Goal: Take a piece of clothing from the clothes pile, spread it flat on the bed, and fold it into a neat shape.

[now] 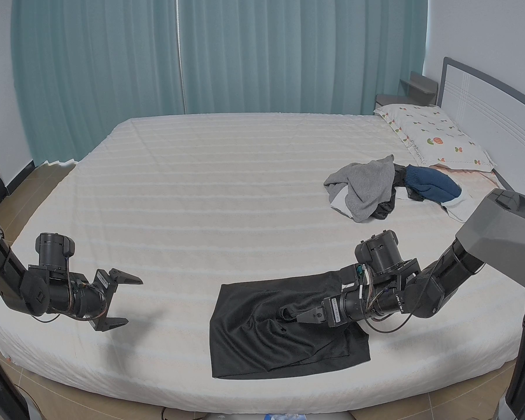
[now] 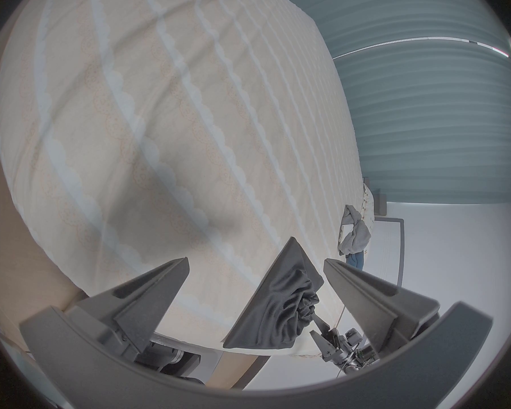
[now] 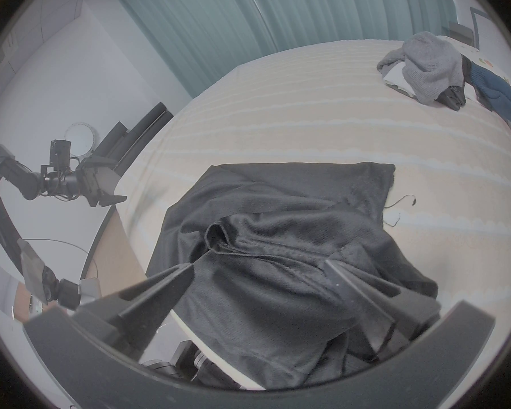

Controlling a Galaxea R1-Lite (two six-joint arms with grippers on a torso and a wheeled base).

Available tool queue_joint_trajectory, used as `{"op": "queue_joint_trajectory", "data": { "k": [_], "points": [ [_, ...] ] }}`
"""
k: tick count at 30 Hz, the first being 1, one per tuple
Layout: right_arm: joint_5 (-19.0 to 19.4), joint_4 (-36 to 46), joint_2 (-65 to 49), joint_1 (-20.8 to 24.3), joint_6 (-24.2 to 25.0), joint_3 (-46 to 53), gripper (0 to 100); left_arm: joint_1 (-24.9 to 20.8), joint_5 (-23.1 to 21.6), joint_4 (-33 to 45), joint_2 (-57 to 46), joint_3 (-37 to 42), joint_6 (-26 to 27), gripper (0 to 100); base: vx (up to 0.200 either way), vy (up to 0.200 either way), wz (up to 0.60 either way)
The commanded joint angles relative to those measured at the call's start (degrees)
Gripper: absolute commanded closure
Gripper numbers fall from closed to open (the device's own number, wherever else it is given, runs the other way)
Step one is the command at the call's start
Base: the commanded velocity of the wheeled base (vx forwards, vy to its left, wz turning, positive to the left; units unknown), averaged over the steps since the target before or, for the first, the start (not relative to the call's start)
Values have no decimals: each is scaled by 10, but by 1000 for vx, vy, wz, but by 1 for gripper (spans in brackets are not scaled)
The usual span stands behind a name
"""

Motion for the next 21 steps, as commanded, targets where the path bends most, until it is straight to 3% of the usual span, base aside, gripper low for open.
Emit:
{"op": "queue_joint_trajectory", "data": {
  "k": [1,5,6,10,21],
  "points": [
    [20,-1,-18,-1,-4,20,0,0,0,0,1,0,0,0,0,0,0],
    [25,2,-16,-5,-8,31,0,0,0,0,1,0,0,0,0,0,0],
    [26,2,-16,-6,-8,31,100,0,0,0,1,0,0,0,0,0,0],
    [34,4,-19,-15,-45,48,100,0,0,0,1,0,0,0,0,0,0],
    [35,5,-38,-37,-66,95,100,0,0,0,1,0,0,0,0,0,0]
  ]
}}
